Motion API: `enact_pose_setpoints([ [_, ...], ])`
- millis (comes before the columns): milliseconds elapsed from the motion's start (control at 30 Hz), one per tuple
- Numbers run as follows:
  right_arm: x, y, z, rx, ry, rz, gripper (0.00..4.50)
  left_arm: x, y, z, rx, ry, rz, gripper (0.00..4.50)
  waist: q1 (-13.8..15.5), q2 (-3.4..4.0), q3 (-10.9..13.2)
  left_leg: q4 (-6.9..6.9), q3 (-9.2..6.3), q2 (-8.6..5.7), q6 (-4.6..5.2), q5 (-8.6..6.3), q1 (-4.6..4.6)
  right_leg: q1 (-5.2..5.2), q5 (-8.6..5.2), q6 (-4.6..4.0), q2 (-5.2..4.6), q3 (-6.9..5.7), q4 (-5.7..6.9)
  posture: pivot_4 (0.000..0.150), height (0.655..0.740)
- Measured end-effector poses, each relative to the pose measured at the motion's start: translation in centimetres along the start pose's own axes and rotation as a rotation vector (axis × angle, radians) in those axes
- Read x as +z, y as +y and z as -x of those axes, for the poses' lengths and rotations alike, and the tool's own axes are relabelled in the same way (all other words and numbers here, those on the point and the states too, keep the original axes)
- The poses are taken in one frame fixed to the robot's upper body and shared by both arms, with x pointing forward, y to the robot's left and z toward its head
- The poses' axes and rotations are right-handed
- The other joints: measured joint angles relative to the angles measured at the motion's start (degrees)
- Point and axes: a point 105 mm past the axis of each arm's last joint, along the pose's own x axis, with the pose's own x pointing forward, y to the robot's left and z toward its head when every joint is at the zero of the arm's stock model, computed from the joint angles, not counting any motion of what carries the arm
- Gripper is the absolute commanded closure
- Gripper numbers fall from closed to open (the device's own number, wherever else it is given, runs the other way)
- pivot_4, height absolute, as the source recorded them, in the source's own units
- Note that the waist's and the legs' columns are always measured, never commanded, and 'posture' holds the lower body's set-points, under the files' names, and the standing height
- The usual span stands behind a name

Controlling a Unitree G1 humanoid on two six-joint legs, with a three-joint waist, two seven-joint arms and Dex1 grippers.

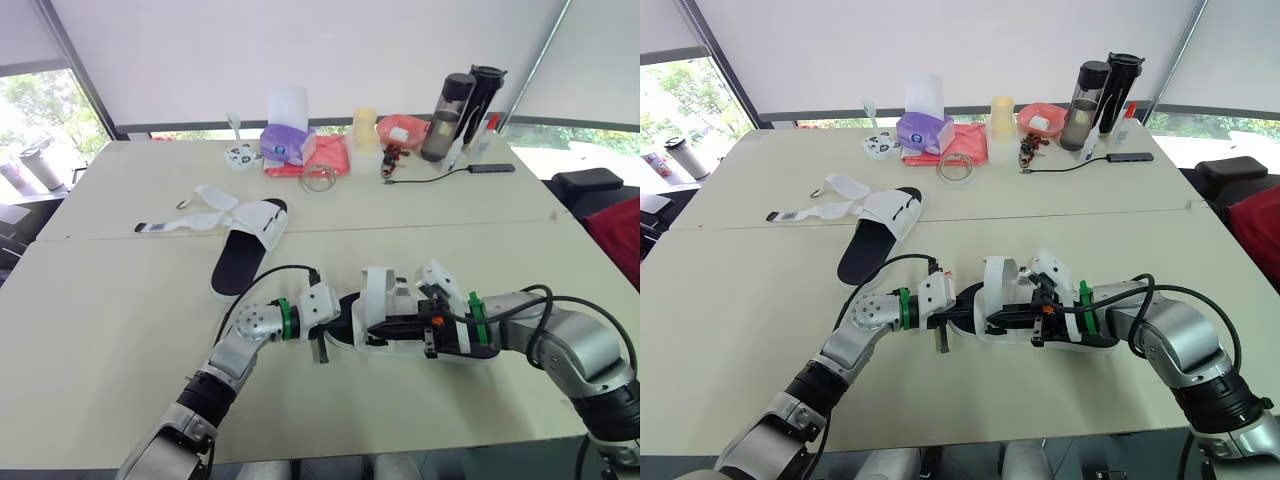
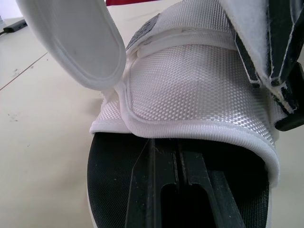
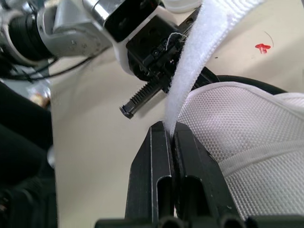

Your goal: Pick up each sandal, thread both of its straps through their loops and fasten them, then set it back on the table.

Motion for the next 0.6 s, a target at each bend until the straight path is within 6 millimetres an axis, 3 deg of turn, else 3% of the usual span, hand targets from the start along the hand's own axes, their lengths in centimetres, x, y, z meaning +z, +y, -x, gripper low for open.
enact_pose_setpoints([
  [533,-0.45,0.69,-0.17,0.029,0.047,0.09,4.48,-0.13,0.1,-0.14,0.002,0.003,-0.01,4.5,0.07,-0.2,-0.35,0.0,-0.04,-0.01,-0.02,-0.01,0.01,0.02,-0.01,-0.01,-0.03,-0.02,-0.05,0.15,0.74],
  [600,-0.45,0.7,-0.14,0.03,0.046,0.09,3.94,-0.12,0.14,-0.16,0.002,0.004,-0.012,4.5,0.07,-0.2,-0.35,0.0,-0.04,0.0,-0.02,-0.01,0.01,0.03,-0.01,-0.01,-0.03,-0.02,-0.06,0.15,0.74],
])
